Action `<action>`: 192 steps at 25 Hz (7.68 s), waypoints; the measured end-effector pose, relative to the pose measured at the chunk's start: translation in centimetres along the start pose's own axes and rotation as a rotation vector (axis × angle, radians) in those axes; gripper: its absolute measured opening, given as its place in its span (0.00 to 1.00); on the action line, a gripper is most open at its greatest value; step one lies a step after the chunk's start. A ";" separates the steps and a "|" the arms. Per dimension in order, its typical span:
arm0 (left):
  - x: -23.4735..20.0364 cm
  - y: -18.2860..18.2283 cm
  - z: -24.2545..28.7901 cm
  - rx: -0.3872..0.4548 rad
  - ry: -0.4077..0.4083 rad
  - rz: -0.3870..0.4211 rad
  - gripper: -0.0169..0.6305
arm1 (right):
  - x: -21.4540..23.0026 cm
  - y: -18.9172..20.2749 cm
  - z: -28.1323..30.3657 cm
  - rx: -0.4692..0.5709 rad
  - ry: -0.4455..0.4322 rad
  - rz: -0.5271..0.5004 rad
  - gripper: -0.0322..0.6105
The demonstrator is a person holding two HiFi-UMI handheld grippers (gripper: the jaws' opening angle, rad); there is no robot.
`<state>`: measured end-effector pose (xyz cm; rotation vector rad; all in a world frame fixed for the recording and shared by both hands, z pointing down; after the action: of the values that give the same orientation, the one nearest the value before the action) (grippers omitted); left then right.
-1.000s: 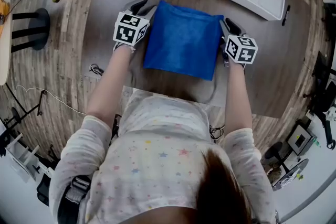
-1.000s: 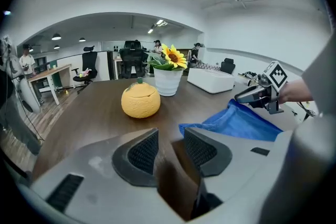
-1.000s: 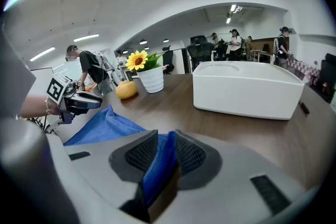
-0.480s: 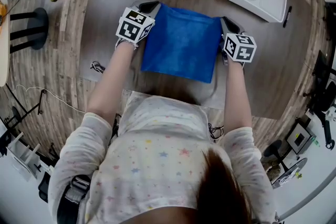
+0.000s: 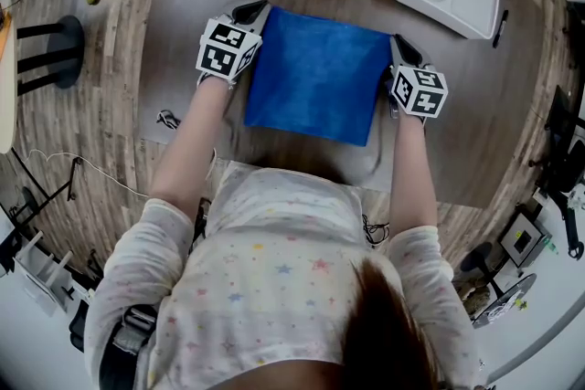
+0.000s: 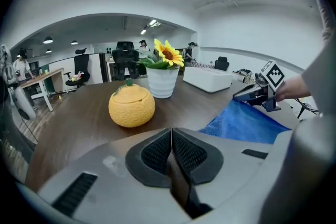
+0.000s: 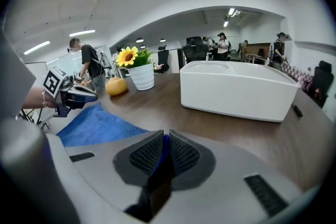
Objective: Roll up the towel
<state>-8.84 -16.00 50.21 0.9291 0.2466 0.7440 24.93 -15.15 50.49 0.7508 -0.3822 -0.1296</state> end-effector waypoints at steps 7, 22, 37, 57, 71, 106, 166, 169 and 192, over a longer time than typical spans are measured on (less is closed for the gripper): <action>2.0 0.2 1.9 -0.081 0.145 0.021 0.06 | -0.7 0.8 0.4 -0.068 0.010 -0.044 0.22; 2.4 0.3 1.3 -0.104 0.103 0.150 0.19 | -0.8 1.2 0.5 -0.074 0.034 -0.078 0.21; 2.1 -0.9 -0.1 -0.071 0.030 0.256 0.05 | -0.8 1.2 0.6 -0.070 0.038 -0.089 0.21; 3.4 -0.4 1.3 -0.126 0.143 0.271 0.07 | -0.9 1.3 0.5 -0.071 0.036 -0.097 0.20; 1.8 0.8 1.9 -0.164 0.145 0.152 0.29 | -1.0 1.3 0.4 -0.072 0.031 -0.107 0.19; 13.9 -7.9 -3.2 -0.041 0.141 0.158 0.07 | -1.9 1.5 -8.9 0.027 -0.138 -0.060 0.21; 35.6 -5.3 -3.5 -0.104 0.524 0.194 0.22 | -0.4 6.9 -12.0 -0.029 -0.255 -0.058 0.19; 33.6 -5.0 -4.0 -0.102 0.472 0.170 0.22 | -0.7 6.4 -11.3 -0.032 -0.245 -0.055 0.20; 19.8 5.3 -9.7 -0.267 0.302 0.043 0.28 | -3.4 3.4 -0.9 -0.170 -0.047 -0.071 0.24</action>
<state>-1.76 5.54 50.95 0.5692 0.3827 0.9327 22.08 -11.26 51.27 0.5942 -0.3840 -0.2435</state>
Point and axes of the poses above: the fingertips, and each gripper's own axes: z forward along the fingers, x to its right, y out of its underside, the point moved 6 cm from there along -z, backward along the fingers, and after that the axes turned 15 degrees about z, right-handed, at the moved point
